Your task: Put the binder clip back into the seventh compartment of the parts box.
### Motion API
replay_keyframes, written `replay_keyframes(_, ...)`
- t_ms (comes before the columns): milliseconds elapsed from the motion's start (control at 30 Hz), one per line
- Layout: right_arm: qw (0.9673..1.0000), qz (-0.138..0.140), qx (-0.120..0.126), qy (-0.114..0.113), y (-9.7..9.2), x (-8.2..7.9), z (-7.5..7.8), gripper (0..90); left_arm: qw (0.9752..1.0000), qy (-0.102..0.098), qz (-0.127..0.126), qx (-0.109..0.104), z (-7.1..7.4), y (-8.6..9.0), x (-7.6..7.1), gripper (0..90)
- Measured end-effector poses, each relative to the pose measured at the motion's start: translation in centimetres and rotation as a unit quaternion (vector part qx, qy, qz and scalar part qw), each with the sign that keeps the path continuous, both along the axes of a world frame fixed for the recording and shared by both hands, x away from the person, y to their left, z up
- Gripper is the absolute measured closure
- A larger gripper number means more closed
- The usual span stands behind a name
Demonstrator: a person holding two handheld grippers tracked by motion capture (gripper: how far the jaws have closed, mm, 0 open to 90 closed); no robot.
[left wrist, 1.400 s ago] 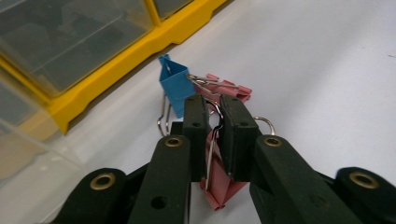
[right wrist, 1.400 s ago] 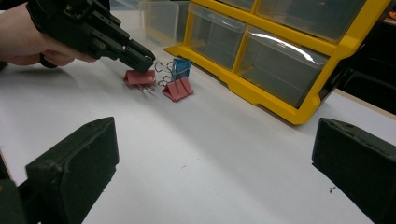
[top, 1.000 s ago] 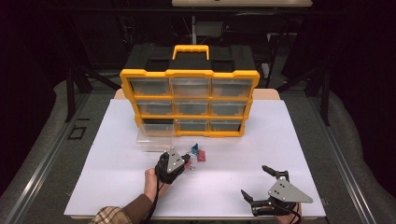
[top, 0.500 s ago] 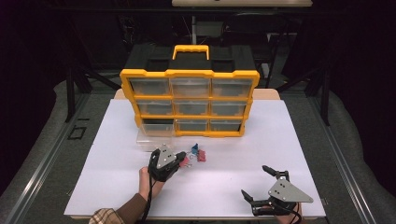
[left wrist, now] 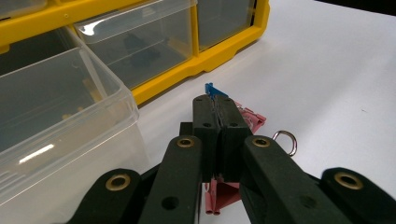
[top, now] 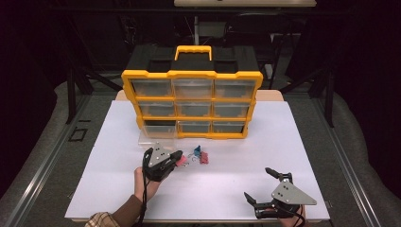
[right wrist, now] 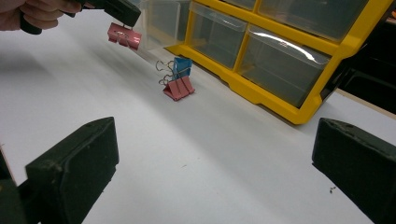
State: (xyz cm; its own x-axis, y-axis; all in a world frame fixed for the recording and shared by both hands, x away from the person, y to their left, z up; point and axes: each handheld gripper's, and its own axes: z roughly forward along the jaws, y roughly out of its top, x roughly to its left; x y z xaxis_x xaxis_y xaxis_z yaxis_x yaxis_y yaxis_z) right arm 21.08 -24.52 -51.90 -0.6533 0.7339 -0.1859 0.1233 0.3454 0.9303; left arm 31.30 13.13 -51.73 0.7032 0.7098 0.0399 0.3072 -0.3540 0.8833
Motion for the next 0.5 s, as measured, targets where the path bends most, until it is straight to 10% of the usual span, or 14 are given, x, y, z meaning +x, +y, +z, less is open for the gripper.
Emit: replay_keyframes(500,1.0,0.0,0.0,0.001,0.0,0.0,0.0,0.1,0.9998,-0.009,0.008,-0.018,1.2,1.3,-0.1,88.3)
